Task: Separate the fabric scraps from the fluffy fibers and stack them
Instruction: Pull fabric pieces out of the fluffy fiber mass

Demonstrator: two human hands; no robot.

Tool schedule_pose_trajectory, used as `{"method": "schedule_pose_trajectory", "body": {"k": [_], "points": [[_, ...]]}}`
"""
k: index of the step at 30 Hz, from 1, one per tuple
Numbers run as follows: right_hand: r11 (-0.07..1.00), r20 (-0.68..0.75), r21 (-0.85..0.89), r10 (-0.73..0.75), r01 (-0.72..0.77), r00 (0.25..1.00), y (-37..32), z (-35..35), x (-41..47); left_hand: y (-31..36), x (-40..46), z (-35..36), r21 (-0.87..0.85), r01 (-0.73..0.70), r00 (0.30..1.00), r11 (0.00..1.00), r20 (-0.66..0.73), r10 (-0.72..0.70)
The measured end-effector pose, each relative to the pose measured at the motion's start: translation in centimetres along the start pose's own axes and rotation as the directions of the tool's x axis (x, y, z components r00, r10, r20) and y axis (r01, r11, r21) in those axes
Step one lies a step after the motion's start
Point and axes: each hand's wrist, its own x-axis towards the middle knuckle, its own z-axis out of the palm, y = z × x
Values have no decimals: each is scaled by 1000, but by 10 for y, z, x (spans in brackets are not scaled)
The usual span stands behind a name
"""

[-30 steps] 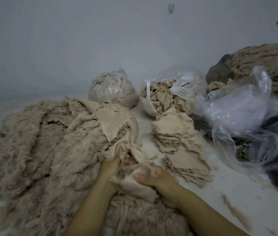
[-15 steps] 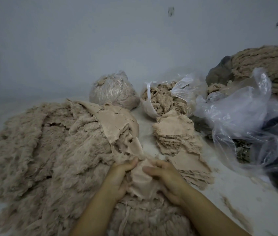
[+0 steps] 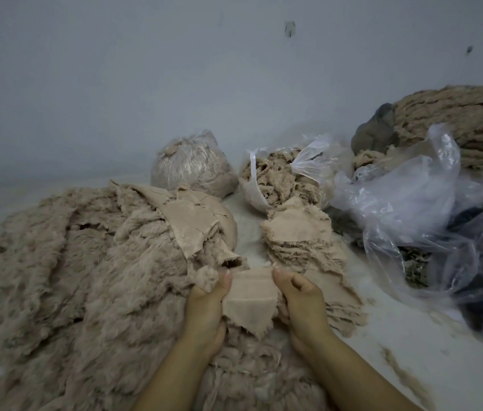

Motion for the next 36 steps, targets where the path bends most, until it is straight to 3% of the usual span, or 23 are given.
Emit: {"method": "schedule_pose_trajectory", "body": {"k": [4, 7, 11, 15, 20, 23, 26, 31, 36], "points": [[996, 80, -82, 36, -30, 996, 5, 5, -4, 0, -2, 0, -30, -23, 998, 999, 50, 24], [997, 194, -16, 76, -74, 978, 9, 9, -8, -2, -5, 2, -43, -17, 997, 999, 71, 20], [995, -3, 85, -57, 57, 998, 7, 9, -6, -6, -2, 1, 65, -96, 991, 993, -90, 102], [992, -51, 20, -122, 123, 991, 3, 9, -5, -4, 1, -3, 144, -105, 975, 984, -178, 130], [996, -117, 84, 4, 6, 993, 4, 8, 0, -8, -9, 0, 315, -178, 978, 932, -52, 204], [978, -228, -132, -186, 159, 956, 2, 3, 4, -10, -12, 0, 301, -199, 975, 933, -35, 219], [924, -225, -285, -323, 255, 919, 0, -4, 7, -9, -10, -2, 240, -174, 979, 955, -59, 194], [897, -241, -326, -384, 298, 891, -4, -7, 16, -16, -11, 1, 280, -211, 975, 937, -3, 221], [764, -195, -543, -518, 348, 833, -29, -24, 40, -16, 4, -3, 364, -210, 960, 908, -101, 262]]}}
